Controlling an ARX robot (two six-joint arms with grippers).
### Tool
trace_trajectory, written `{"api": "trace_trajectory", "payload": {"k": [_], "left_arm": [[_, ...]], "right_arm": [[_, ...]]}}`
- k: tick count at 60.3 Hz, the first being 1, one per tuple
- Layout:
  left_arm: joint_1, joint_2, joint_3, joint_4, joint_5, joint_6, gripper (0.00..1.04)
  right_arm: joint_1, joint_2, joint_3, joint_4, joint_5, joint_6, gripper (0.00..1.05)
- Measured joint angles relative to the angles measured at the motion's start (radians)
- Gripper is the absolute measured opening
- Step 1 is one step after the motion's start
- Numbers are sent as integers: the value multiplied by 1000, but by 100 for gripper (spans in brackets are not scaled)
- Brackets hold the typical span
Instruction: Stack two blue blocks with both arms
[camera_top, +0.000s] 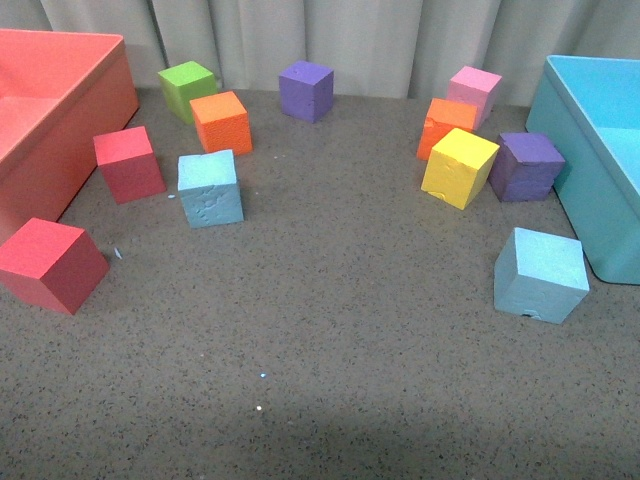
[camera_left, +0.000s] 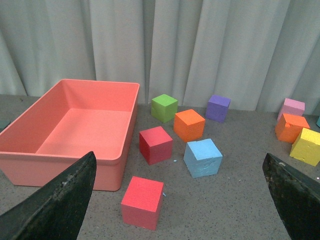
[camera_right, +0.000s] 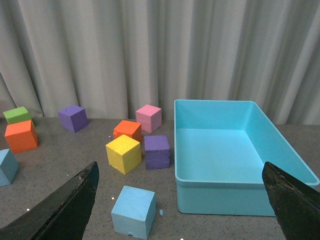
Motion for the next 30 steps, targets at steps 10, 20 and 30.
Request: {"api": "trace_trajectory", "payload": {"k": [10, 20, 30], "left_arm": [[0, 0, 0, 0, 0, 0, 98], [0, 0, 0, 0, 0, 0, 98], [0, 0, 0, 0, 0, 0, 98]], "right_arm": [[0, 0, 0, 0, 0, 0, 95], [0, 0, 0, 0, 0, 0, 95], [0, 0, 0, 0, 0, 0, 95]]}}
